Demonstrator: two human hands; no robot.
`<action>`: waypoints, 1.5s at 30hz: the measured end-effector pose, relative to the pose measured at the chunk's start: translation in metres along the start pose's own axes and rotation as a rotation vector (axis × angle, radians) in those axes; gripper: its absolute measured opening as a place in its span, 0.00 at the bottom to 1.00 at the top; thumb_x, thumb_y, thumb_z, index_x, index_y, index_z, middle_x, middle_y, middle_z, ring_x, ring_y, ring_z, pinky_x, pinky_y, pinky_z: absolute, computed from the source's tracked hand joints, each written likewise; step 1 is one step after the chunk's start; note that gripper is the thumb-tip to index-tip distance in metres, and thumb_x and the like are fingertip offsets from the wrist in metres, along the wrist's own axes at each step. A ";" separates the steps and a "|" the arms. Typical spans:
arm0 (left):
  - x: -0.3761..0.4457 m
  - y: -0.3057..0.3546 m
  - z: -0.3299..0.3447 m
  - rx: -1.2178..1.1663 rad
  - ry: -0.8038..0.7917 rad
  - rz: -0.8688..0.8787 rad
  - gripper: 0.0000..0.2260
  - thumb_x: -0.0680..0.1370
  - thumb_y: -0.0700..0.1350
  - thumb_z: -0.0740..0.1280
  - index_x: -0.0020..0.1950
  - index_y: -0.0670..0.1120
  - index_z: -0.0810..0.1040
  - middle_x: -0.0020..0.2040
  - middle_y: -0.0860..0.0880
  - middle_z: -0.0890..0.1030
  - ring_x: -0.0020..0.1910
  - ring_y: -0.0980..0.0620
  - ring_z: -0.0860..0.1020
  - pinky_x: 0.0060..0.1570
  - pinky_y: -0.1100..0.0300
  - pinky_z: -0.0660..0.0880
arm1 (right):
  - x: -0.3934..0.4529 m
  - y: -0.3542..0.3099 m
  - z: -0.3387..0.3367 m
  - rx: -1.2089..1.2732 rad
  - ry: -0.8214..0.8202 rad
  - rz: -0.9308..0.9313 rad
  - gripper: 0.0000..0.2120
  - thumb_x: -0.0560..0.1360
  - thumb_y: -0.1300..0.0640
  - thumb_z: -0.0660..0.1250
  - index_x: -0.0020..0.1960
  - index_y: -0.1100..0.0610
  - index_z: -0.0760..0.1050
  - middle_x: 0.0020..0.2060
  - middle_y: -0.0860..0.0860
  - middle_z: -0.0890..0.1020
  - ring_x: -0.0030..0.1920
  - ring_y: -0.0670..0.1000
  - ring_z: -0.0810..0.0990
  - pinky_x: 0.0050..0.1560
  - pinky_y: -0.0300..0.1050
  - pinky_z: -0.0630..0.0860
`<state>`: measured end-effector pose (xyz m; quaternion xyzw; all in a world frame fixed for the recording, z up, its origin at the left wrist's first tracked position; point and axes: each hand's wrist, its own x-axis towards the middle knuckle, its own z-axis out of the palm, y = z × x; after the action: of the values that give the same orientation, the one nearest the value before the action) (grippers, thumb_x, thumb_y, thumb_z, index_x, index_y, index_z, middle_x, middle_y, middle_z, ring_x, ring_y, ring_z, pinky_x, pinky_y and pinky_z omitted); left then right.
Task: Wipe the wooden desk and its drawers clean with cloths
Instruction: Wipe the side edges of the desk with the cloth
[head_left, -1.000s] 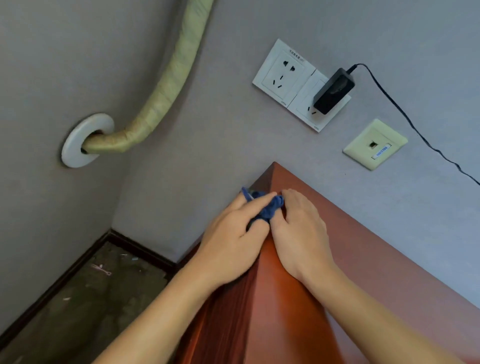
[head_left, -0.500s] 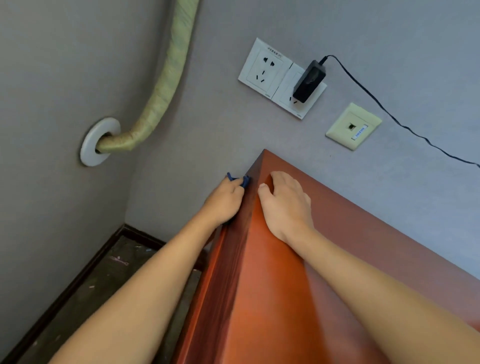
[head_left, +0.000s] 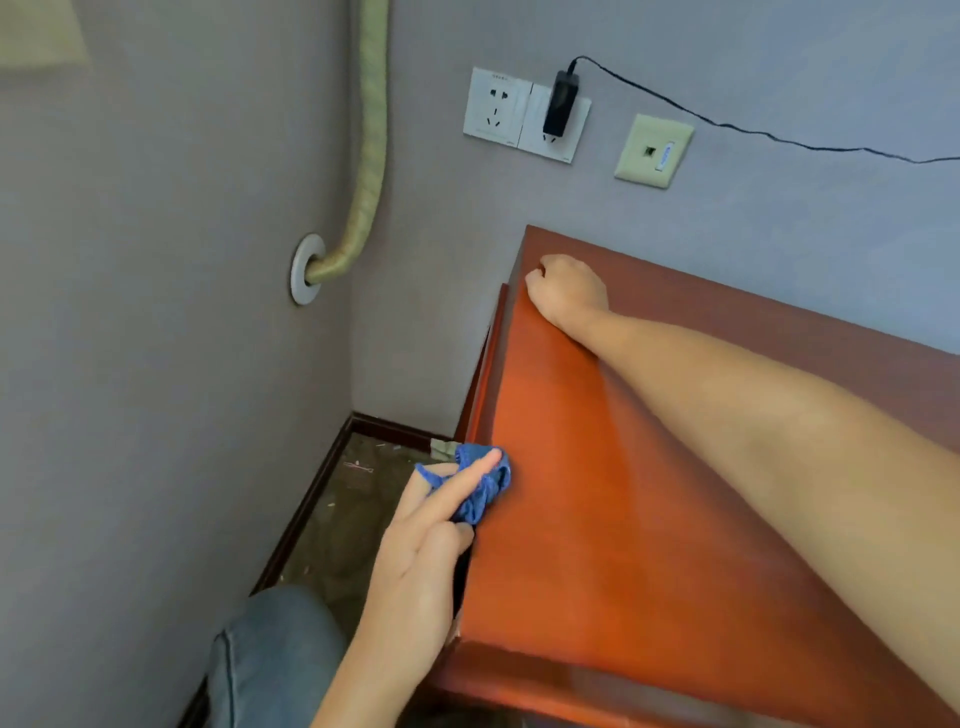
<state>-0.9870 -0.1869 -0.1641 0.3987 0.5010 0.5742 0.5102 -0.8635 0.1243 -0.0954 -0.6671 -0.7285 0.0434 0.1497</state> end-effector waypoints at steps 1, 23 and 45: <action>-0.014 0.000 -0.001 -0.004 0.022 0.007 0.38 0.78 0.26 0.54 0.54 0.69 0.85 0.53 0.69 0.79 0.57 0.67 0.78 0.50 0.73 0.72 | -0.006 0.000 -0.001 0.020 -0.005 0.004 0.18 0.78 0.52 0.54 0.57 0.57 0.78 0.58 0.56 0.82 0.60 0.60 0.79 0.54 0.51 0.75; -0.141 -0.039 0.131 0.344 -0.067 0.483 0.25 0.81 0.51 0.70 0.76 0.55 0.66 0.69 0.59 0.72 0.72 0.61 0.70 0.70 0.65 0.65 | -0.412 0.156 -0.122 1.063 -0.046 -0.218 0.16 0.80 0.65 0.65 0.65 0.54 0.79 0.63 0.51 0.82 0.64 0.51 0.81 0.65 0.56 0.78; -0.106 -0.026 0.135 1.718 -0.198 0.694 0.35 0.82 0.68 0.53 0.85 0.53 0.53 0.84 0.47 0.57 0.82 0.41 0.55 0.79 0.37 0.52 | -0.472 0.266 -0.025 0.448 0.436 0.340 0.19 0.76 0.52 0.73 0.57 0.61 0.68 0.59 0.59 0.68 0.57 0.65 0.75 0.56 0.55 0.73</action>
<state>-0.8345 -0.2695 -0.1594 0.8140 0.5611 0.0902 -0.1196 -0.5702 -0.3162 -0.2169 -0.7230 -0.5304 0.0831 0.4347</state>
